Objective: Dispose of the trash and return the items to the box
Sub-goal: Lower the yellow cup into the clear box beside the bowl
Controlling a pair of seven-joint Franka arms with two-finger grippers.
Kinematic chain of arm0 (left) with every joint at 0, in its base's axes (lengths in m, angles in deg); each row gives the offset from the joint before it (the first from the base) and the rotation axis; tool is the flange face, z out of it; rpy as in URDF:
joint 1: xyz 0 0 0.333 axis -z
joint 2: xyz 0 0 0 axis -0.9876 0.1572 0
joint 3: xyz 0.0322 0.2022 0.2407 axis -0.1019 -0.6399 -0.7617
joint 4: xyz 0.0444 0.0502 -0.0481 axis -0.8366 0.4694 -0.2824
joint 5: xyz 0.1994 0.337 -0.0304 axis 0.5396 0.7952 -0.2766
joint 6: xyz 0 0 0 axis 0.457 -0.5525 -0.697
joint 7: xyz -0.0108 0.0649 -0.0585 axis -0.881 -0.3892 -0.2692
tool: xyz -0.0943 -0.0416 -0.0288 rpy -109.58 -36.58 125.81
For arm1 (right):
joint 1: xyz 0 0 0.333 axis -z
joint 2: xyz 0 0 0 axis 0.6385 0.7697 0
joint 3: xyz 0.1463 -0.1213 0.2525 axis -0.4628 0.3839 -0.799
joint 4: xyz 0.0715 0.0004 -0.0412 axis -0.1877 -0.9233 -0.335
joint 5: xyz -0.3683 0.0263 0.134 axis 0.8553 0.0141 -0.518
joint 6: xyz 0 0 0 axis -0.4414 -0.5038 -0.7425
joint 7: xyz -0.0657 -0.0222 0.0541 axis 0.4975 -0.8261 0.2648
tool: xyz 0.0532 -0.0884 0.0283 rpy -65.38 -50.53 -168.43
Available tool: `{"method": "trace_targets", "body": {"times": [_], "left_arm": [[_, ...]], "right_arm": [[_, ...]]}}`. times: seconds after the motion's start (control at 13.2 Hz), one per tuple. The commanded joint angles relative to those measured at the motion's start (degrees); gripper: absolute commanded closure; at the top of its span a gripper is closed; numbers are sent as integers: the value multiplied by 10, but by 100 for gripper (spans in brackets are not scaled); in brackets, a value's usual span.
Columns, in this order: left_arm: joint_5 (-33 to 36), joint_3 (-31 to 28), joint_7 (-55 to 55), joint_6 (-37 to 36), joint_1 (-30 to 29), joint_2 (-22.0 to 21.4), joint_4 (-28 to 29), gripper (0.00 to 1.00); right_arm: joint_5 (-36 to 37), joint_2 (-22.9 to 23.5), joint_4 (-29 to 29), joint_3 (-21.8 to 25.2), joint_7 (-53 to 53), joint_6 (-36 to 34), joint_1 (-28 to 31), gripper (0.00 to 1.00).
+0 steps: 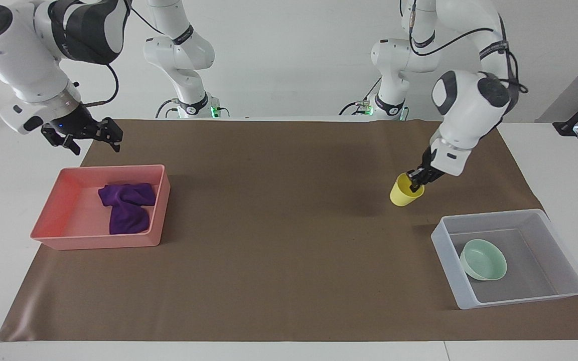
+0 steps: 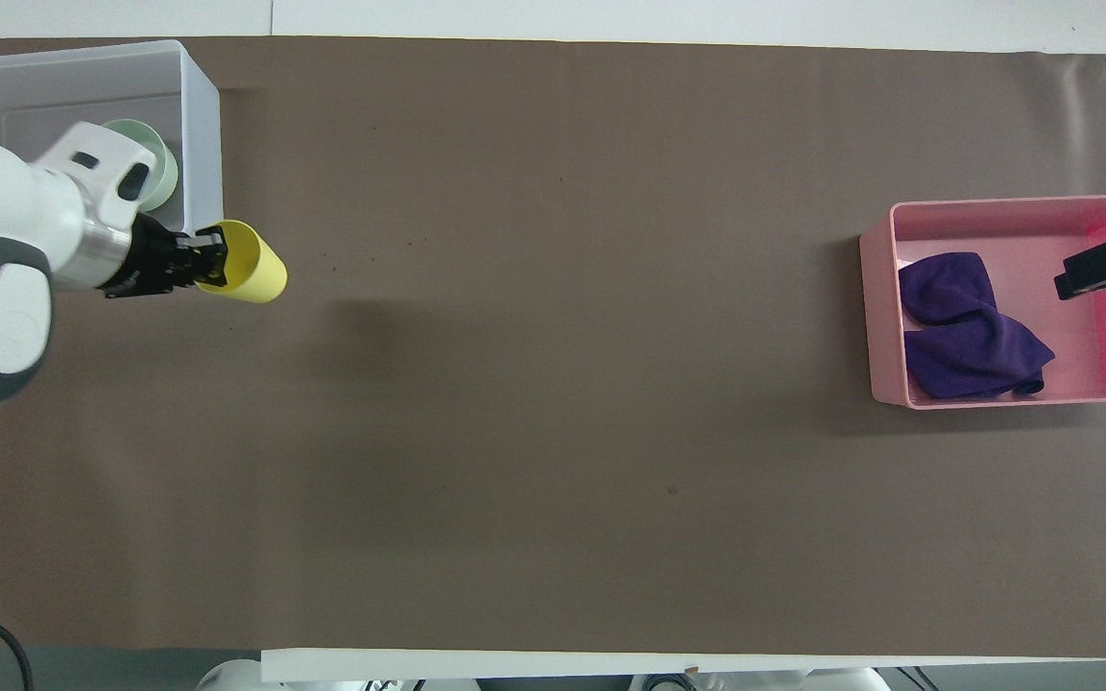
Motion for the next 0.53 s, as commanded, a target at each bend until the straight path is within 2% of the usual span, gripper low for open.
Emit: {"method": "trace_targets", "body": {"times": [0.0, 0.23, 0.45], "left_arm": [[25, 1, 74, -14, -103, 107, -131, 100], [24, 1, 96, 91, -160, 171, -146, 100], [25, 2, 97, 155, -164, 224, -145, 100]], "right_arm": [[-5, -9, 31, -9, 14, -48, 5, 0], [-9, -25, 21, -10, 15, -87, 5, 0], [-41, -25, 21, -9, 19, -90, 8, 0]]}}
